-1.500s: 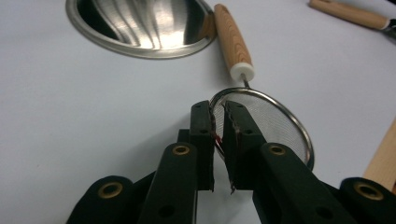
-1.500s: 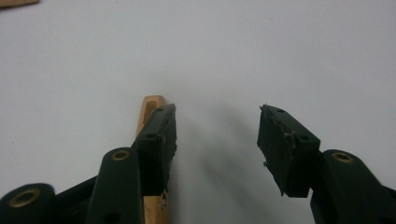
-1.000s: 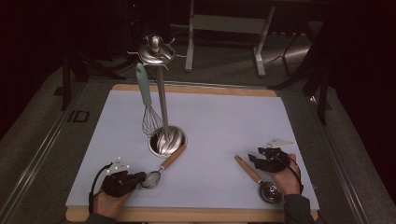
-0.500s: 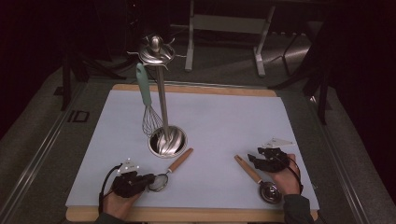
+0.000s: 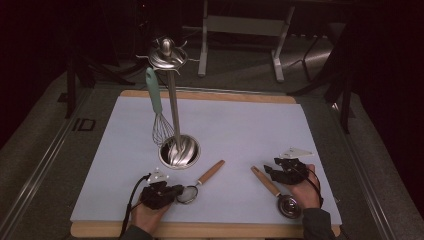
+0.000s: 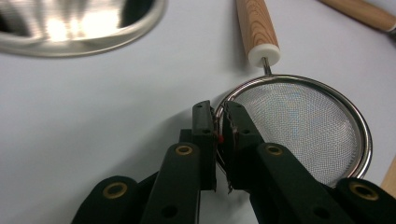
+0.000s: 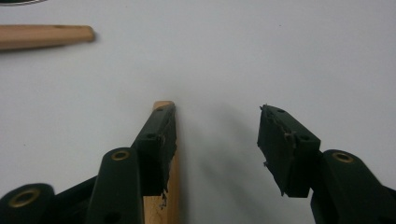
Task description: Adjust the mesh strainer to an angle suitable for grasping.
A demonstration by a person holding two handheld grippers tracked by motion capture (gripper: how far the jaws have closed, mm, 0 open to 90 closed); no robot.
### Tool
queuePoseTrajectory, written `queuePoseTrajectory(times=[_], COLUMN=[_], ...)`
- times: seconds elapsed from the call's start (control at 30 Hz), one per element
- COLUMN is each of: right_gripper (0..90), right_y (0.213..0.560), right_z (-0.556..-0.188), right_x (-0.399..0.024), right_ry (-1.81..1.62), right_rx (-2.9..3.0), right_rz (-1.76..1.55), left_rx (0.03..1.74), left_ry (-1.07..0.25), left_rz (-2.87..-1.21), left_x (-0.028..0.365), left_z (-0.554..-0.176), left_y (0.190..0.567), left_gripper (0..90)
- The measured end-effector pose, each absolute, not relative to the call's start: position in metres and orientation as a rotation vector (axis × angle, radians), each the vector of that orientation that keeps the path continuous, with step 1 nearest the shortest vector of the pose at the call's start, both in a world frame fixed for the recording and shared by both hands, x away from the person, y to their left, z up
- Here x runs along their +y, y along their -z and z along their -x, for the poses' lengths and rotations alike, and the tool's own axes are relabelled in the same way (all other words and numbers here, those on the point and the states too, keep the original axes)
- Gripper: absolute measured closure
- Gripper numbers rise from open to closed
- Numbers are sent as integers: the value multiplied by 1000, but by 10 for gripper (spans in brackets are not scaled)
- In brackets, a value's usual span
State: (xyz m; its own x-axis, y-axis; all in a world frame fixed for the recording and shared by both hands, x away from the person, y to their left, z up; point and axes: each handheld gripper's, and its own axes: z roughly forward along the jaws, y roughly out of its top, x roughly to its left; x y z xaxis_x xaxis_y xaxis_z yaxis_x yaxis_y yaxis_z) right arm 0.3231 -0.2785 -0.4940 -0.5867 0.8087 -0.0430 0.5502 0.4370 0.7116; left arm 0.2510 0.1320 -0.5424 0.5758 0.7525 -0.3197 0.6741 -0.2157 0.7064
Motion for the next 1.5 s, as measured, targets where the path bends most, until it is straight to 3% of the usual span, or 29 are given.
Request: queuePoseTrajectory(times=[0.3,0.5,0.53,0.67,0.73,1.13,1.5], right_gripper=[464,512,537,826,895,900,899], right_y=[492,490,490,493,495,515,516], right_z=[-321,-318,-317,-314,-314,-326,-351], right_x=[-276,-266,-262,-243,-234,-191,-172], right_ry=[-958,-1028,-1013,-953,-923,-775,-729], right_rx=[2317,2350,2362,2418,2451,2566,2572], right_rz=[-1148,-1143,-1125,-1051,-1023,-986,-1024], left_rx=[1096,1074,1070,1059,1053,1009,1028], left_ry=[-102,-107,-108,-111,-112,-152,-236], left_rz=[-1963,-1981,-1981,-1970,-1964,-1946,-1864], left_x=[96,88,88,89,90,105,149], left_z=[-264,-269,-268,-267,-266,-256,-256], left_y=[542,541,541,539,538,529,520], left_gripper=[845,844,842,843,845,854,850])
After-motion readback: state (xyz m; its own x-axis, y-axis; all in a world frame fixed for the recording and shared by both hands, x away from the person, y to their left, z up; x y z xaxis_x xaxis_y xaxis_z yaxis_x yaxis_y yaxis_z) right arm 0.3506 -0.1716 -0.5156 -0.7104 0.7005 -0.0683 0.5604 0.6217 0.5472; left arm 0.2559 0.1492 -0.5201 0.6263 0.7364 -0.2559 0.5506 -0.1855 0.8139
